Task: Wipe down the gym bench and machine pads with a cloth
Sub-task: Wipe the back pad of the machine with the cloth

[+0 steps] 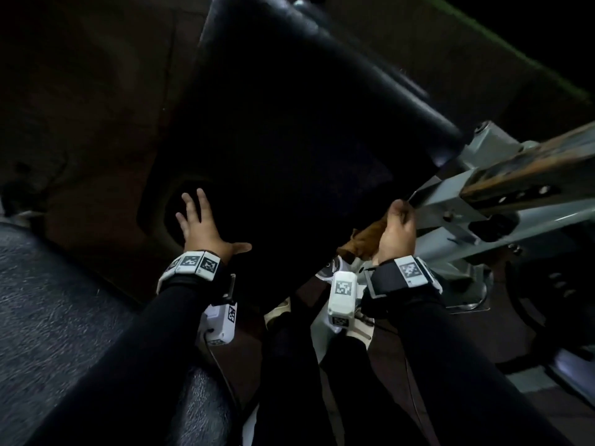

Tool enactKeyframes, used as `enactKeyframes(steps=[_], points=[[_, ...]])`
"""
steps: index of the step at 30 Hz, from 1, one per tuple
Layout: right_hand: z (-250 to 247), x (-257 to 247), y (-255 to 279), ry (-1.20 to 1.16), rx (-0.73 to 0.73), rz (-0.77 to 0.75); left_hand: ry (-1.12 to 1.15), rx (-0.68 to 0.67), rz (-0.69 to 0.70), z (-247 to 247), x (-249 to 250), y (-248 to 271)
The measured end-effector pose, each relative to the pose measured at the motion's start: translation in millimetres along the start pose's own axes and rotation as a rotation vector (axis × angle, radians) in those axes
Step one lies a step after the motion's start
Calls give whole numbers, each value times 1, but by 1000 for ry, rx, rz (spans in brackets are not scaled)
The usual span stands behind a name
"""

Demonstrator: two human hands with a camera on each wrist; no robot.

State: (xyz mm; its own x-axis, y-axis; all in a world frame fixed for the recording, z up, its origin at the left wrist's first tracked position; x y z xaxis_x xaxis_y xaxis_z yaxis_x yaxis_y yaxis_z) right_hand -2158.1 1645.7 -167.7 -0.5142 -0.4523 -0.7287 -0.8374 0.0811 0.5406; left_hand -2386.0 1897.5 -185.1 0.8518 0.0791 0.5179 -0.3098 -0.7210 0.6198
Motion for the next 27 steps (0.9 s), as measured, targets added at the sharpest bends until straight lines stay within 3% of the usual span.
enactKeyframes(steps=[5, 16, 27], points=[[-18, -9, 8, 199, -56, -95, -47, -13, -47, 10, 15, 17], [-79, -57, 55, 471, -398, -318, 216, -211, 185, 31, 93, 127], [-143, -112, 115, 707, -468, -476, 131, -282, 365, 11, 143, 219]])
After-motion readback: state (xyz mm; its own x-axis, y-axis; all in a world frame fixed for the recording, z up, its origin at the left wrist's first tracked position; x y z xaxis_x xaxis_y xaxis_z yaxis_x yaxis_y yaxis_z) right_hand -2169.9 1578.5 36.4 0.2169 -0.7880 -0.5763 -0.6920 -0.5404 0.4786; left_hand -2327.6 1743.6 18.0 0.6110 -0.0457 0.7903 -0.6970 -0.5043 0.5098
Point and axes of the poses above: each hand's wrist, its own y-axis away from the middle knuckle, its own z-axis out of the palm, x = y × z, the point moved 6 cm from there along -y, towards the middle knuckle, and after that the axes turned 14 degrees about y, right-handed, at the moved point
